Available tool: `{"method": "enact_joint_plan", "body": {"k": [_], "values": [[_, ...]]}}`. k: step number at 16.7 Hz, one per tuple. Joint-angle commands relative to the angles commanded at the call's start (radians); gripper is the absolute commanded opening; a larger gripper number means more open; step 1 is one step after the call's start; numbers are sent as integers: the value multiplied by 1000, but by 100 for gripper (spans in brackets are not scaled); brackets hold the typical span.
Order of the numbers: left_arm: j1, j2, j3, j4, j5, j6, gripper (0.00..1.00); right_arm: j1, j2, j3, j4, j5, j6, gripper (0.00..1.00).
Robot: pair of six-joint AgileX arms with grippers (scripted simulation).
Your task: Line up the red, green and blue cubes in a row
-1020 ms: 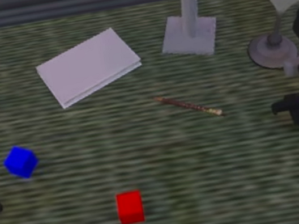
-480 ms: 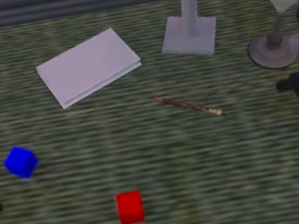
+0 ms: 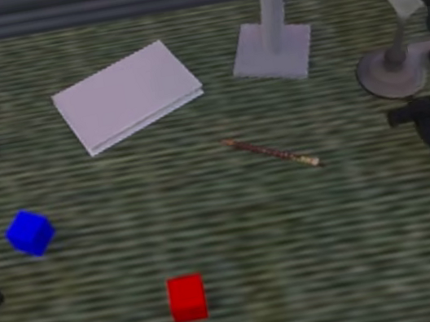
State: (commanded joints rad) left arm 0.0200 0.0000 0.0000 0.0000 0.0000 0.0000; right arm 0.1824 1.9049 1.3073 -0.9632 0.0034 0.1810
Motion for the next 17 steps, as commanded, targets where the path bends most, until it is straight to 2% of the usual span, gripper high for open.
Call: {"method": "enact_joint_plan", "body": {"k": [4, 11, 14, 17], "values": [[0, 0, 0, 0, 0, 0, 100, 179, 40, 69, -40, 2, 185, 0], [0, 0, 0, 0, 0, 0, 100, 599, 94, 188, -116, 4, 611, 0], [0, 0, 0, 0, 0, 0, 100, 688, 93, 214, -126, 8, 700, 0], [0, 0, 0, 0, 0, 0, 100, 697, 92, 216, -126, 8, 709, 0]]}}
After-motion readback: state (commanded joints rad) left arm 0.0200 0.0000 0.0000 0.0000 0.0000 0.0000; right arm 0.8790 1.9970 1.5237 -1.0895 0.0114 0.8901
